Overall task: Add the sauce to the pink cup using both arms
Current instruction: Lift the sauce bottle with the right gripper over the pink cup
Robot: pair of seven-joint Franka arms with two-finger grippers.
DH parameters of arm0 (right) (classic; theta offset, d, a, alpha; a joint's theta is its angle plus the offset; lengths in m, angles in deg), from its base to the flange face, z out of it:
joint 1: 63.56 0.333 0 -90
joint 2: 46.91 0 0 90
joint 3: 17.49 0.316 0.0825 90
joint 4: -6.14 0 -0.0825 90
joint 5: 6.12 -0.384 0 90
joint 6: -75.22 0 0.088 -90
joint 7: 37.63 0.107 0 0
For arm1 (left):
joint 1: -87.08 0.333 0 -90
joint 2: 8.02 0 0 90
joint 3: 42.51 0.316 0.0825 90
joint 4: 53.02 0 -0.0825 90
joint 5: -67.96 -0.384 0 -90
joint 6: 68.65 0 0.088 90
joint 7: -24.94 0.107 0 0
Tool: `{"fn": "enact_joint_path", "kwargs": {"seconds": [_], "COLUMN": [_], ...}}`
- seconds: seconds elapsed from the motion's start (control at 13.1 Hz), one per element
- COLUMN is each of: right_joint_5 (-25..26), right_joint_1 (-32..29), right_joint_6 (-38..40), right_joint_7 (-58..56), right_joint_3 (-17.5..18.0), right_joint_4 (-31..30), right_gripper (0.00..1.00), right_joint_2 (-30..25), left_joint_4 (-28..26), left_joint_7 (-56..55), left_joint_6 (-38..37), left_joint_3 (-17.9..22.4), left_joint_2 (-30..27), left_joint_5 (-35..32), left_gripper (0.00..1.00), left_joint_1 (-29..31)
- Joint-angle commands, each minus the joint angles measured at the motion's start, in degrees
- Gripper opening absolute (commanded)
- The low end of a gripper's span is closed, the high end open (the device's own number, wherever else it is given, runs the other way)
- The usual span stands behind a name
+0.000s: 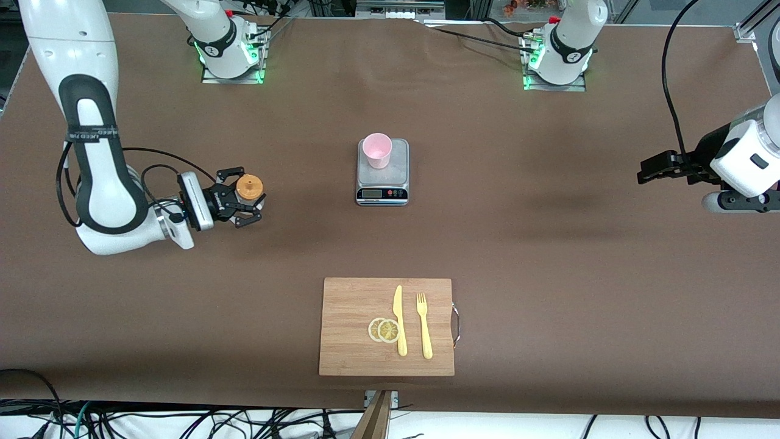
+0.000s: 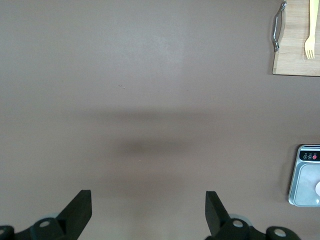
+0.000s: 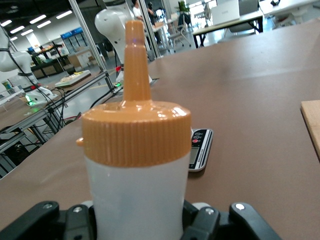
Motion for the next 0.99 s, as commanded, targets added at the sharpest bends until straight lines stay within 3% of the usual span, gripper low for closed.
{"fn": "enact_joint_path", "kwargs": {"seconds": [0.0, 0.23, 0.61, 0.92], "right_joint_5": [1.96, 12.58, 31.47, 39.39], "right_joint_1": [6.89, 14.37, 23.87, 31.24], "right_joint_6": [-7.5, -14.37, -18.59, -25.0], "right_joint_7": [7.67, 15.93, 27.36, 37.37], "right_joint_3": [-0.65, -0.47, -0.3, -0.3], "right_joint_4": [-1.49, -1.66, -4.11, -6.93], "right_gripper": [0.0, 0.0, 0.0, 0.0], "right_joint_2": [-6.24, -11.34, -16.45, -16.72], "left_joint_4": [0.7, 0.7, 0.7, 0.7], "left_joint_7": [-0.31, -0.31, -0.31, -0.31], "left_joint_6": [-0.91, -0.91, -0.91, -0.91], "left_joint_3": [-0.41, -0.33, -0.33, -0.33], "left_joint_2": [0.03, 0.03, 0.12, 0.12], "left_joint_5": [-1.02, -1.02, -0.93, -0.93], "left_gripper": [1.0, 1.0, 1.0, 1.0], "left_joint_1": [0.41, 0.5, 0.5, 0.5]}}
